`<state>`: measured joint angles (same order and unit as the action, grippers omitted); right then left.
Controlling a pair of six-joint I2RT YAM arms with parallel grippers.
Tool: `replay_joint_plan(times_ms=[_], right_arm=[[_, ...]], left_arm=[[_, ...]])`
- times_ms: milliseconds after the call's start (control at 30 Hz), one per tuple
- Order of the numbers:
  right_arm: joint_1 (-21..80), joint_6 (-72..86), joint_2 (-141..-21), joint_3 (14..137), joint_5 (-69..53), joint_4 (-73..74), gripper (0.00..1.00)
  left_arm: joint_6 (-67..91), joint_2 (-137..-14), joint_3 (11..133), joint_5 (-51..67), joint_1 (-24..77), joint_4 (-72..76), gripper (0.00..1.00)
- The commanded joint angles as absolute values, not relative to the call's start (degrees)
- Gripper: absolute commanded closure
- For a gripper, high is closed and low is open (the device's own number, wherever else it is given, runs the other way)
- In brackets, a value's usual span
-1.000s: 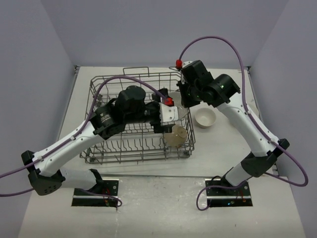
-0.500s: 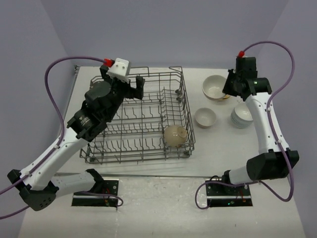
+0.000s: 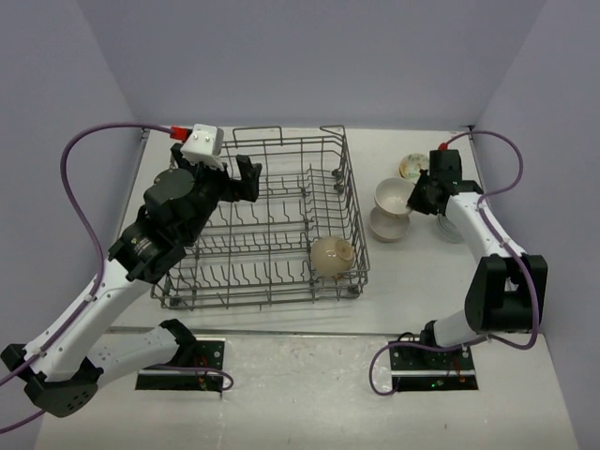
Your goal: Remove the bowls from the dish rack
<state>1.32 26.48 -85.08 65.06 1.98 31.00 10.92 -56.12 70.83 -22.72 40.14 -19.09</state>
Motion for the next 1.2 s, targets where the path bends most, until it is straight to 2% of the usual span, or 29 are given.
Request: replay_joint_plan(times_ms=[0, 500, 833, 933, 1167], right_arm=[[1.4, 29.4, -84.7, 64.3, -1.7, 21.3, 1.00], [1.4, 29.4, -82.7, 58.5, -0.2, 21.7, 1.00], [1.4, 29.4, -80.9, 55.7, 1.4, 20.7, 0.94], [1.4, 29.3, -81.7, 56.0, 1.6, 20.9, 0.89], [1.4, 29.1, -82.5, 55.5, 1.7, 20.6, 0.87]], left_arm=[[11.4, -55.8, 68.9, -21.2, 40.1, -18.5, 0.00], [11.3, -56.7, 67.7, -17.1, 40.0, -16.3, 0.00], [11.4, -57.9, 68.5, -13.3, 40.1, -15.8, 0.00], [11.3, -57.8, 68.7, -12.6, 40.0, -16.1, 0.00], [11.3, -57.3, 69.5, -11.2, 40.0, -16.2, 0.00]])
